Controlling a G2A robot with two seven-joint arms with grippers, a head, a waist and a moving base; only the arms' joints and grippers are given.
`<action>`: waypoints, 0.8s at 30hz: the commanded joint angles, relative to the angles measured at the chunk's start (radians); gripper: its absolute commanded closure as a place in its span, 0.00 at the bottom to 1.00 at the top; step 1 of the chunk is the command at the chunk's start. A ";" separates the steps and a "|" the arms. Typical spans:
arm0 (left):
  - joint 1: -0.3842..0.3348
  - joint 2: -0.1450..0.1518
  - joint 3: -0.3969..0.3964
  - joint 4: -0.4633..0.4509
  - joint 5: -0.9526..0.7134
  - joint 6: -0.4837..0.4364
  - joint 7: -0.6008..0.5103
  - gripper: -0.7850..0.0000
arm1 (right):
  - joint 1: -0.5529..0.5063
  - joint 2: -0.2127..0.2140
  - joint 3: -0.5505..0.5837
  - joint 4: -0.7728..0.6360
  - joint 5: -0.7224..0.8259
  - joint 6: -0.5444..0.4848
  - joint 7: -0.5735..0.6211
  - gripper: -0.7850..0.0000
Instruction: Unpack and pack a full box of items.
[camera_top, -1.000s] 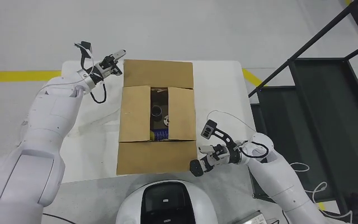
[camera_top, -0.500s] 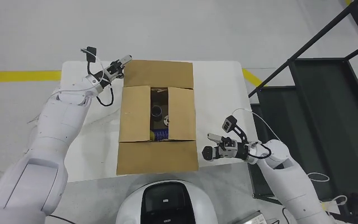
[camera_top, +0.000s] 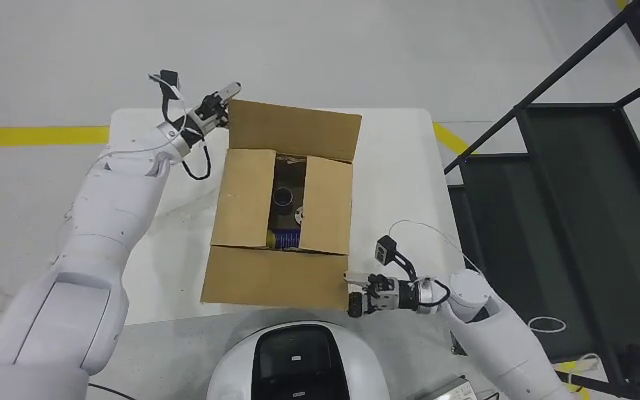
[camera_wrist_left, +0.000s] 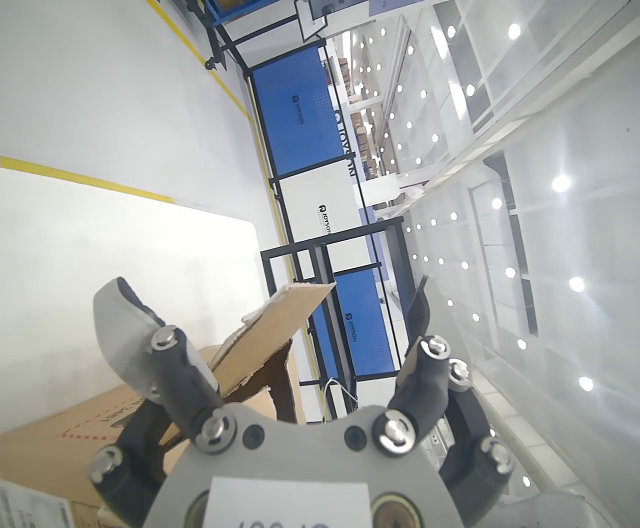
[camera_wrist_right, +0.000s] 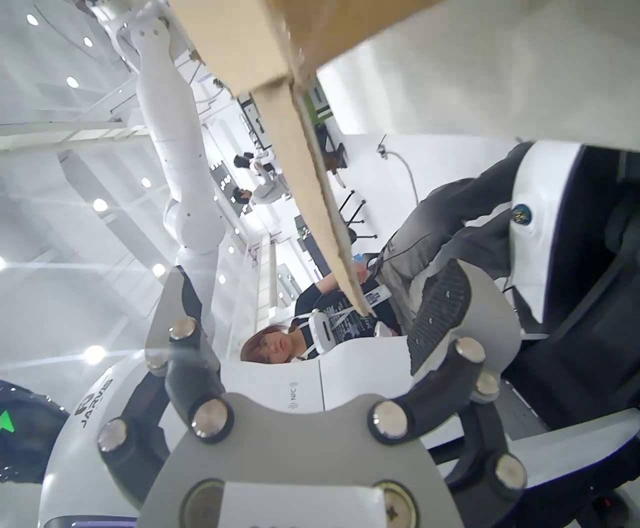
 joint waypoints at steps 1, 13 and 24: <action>0.001 0.004 -0.012 0.002 -0.015 -0.016 -0.033 0.00 | 0.014 -0.008 -0.038 0.001 0.053 -0.004 0.019 0.00; 0.049 0.050 -0.104 -0.073 -0.119 -0.062 -0.278 0.00 | 0.065 -0.034 -0.061 0.005 0.275 -0.119 -0.012 0.00; 0.174 0.128 -0.205 -0.287 -0.154 0.037 -0.510 0.00 | 0.123 -0.044 -0.024 -0.012 0.211 -0.249 -0.164 0.00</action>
